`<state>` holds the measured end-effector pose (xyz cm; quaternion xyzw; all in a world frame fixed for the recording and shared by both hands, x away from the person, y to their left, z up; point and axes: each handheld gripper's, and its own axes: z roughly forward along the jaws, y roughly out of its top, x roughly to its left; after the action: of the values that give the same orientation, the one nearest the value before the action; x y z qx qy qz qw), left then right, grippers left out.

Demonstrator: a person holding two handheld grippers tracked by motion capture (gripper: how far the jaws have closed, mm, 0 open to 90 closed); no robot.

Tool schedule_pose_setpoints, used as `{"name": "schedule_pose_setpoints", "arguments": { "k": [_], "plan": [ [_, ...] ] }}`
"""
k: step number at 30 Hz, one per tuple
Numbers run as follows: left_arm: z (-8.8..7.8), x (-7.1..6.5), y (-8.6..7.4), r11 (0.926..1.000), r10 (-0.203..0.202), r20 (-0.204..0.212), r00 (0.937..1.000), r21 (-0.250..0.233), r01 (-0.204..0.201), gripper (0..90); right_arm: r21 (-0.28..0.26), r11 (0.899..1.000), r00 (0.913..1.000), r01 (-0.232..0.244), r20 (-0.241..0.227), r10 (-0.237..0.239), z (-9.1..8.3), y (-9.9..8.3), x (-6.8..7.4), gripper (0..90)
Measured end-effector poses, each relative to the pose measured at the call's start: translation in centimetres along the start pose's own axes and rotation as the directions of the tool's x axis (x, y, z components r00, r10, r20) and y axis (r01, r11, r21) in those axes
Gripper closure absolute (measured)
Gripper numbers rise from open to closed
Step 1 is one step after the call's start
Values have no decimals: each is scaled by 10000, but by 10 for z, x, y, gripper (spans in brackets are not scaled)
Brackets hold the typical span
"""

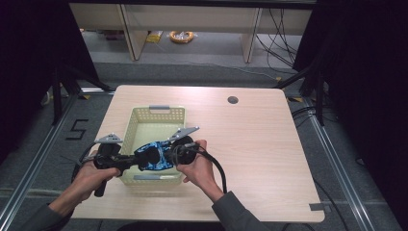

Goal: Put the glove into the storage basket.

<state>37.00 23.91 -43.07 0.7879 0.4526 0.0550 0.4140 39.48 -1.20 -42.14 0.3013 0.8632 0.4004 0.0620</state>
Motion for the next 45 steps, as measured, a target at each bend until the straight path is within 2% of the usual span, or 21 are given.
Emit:
{"name": "schedule_pose_setpoints", "arguments": {
  "k": [1, 2, 4, 5, 6, 7, 8, 9, 11, 13, 17, 20, 26, 29, 31, 32, 35, 40, 41, 43, 45],
  "plan": [
    [2, 1, -1, 9999, -92, -15, 10000, 81, 92, 822, -77, 9997, 9998, -215, 30, 215, 4, -1, 0, 835],
    [3, 3, -2, 9996, 162, -35, 9999, 252, -161, 821, -48, 9997, 9997, -231, 24, 231, 8, -2, 0, 835],
    [4, 6, -2, 9979, 225, -22, 9997, 603, -223, 818, 287, 9991, 9996, -297, 19, 296, 12, -3, -1, 835],
    [5, 6, -3, 9982, 109, -58, 9999, 586, -106, 816, 310, 9994, 9998, -161, 95, 159, 14, -4, -2, 835],
    [8, 5, -4, 9988, -105, -80, 9999, 476, 109, 813, 360, 9986, 9992, -393, 122, 389, 16, -5, 0, 836],
    [8, 8, -4, 9971, 212, -102, 9997, 730, -204, 810, 621, 9972, 9991, -412, 136, 404, 17, -5, 1, 835],
    [9, 9, -5, 9964, 216, -107, 9997, 817, -206, 809, 760, 9962, 9990, -436, 99, 430, 19, -5, 1, 835],
    [10, 10, -5, 9962, 130, -130, 9998, 863, -118, 808, 650, 9979, 9999, -77, 109, 70, 22, -6, 0, 835],
    [12, 13, -6, 9918, 319, -106, 9994, 1243, -303, 805, 920, 9956, 9998, -170, 81, 164, 24, -6, 3, 835],
    [16, 13, -7, 9927, 97, -170, 9998, 1204, -76, 800, 1092, 9939, 9999, -131, 125, 118, 28, -6, 4, 835],
    [19, 13, -8, 9896, 341, -330, 9989, 1409, -291, 791, 1301, 9915, 9999, 27, 147, -47, 33, -7, 3, 835],
    [20, 15, -9, 9827, 465, -183, 9988, 1800, -425, 782, 1401, 9898, 9993, 247, 255, -285, 36, -8, 5, 834],
    [22, 14, -10, 9843, 423, -445, 9981, 1729, -340, 740, 1580, 9869, 9989, 315, 282, -364, 40, -9, 4, 833],
    [21, 15, -8, 9744, 772, -332, 9965, 2142, -684, 683, 1712, 9847, 9986, 333, 349, -398, 41, -9, 4, 833],
    [21, 15, -7, 9752, 803, -477, 9956, 2105, -685, 643, 1816, 9832, 9989, 186, 388, -261, 41, -9, 3, 833],
    [21, 15, -7, 9794, 758, -511, 9958, 1915, -647, 636, 1838, 9828, 9989, 168, 390, -244, 41, -9, 3, 833],
    [16, 15, -2, 9724, 795, -442, 9959, 2231, -677, 577, 1872, 9822, 9988, 147, 433, -232, 42, -8, 3, 832],
    [6, 15, 4, 9823, 797, -533, 9954, 1737, -694, 559, 1951, 9808, 9989, -61, 461, -30, 44, -7, 1, 831],
    [3, 16, 6, 9789, 874, -489, 9950, 1893, -766, 557, 1957, 9806, 9989, -60, 465, -32, 44, -7, 1, 830],
    [0, 15, 6, 9849, 783, -499, 9957, 1584, -695, 546, 1941, 9810, 9988, -43, 496, -54, 44, -7, 0, 828],
    [-3, 15, 6, 9831, 818, -418, 9958, 1676, -737, 534, 1946, 9809, 9988, -55, 485, -40, 44, -7, 0, 826]
  ]
}}
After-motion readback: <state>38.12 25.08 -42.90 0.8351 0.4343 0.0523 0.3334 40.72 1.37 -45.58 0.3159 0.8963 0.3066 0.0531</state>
